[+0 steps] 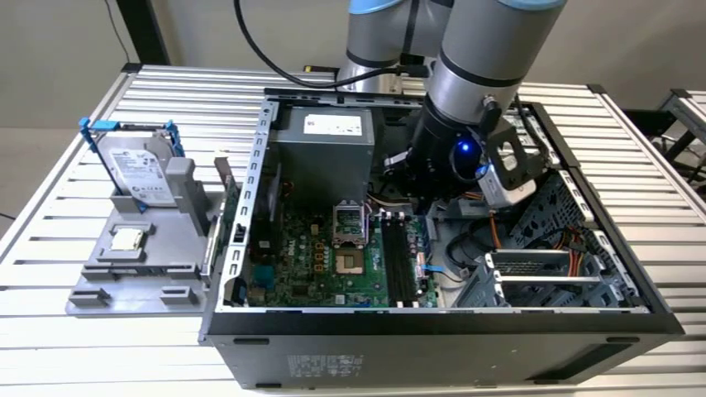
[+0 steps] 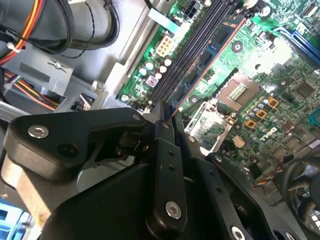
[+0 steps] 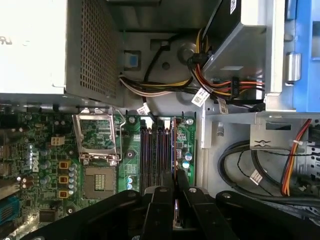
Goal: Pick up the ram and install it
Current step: 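Insert the ram into the slot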
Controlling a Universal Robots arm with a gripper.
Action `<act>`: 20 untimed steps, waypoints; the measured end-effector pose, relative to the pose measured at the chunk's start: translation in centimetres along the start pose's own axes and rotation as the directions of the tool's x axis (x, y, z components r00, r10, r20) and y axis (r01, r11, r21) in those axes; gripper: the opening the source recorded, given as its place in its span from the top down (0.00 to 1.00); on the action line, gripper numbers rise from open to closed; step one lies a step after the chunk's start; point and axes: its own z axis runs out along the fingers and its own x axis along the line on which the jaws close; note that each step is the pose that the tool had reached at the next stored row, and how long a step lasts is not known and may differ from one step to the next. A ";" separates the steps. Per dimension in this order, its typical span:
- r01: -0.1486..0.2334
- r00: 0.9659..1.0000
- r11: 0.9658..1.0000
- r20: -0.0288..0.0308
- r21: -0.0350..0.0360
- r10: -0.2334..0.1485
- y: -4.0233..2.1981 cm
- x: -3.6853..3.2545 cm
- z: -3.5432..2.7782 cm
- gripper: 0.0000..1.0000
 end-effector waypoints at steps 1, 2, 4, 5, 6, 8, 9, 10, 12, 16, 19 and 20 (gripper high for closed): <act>0.000 1.000 1.000 0.000 0.000 0.000 0.00 0.00 0.03 1.00; -0.001 1.000 1.000 0.000 -0.001 0.001 -0.01 0.01 0.16 1.00; -0.004 1.000 1.000 0.000 0.000 0.004 -0.11 0.04 0.47 1.00; -0.005 1.000 1.000 0.000 0.000 0.005 -0.16 0.05 0.65 1.00; -0.008 1.000 1.000 0.001 0.000 0.008 -0.22 0.05 0.84 1.00; -0.014 1.000 1.000 0.003 0.000 0.014 -0.39 0.05 1.20 1.00; -0.017 1.000 1.000 0.004 0.000 0.017 -0.44 0.04 1.37 1.00; -0.018 1.000 1.000 0.004 0.000 0.018 -0.48 0.04 1.55 1.00; -0.022 1.000 1.000 0.006 0.000 0.022 -0.54 0.03 1.89 1.00; -0.024 1.000 1.000 0.010 0.002 0.024 -0.60 0.02 2.61 1.00; -0.025 1.000 1.000 0.013 0.006 0.025 -0.63 0.03 3.11 1.00; -0.026 1.000 1.000 0.014 0.008 0.026 -0.64 0.05 3.28 1.00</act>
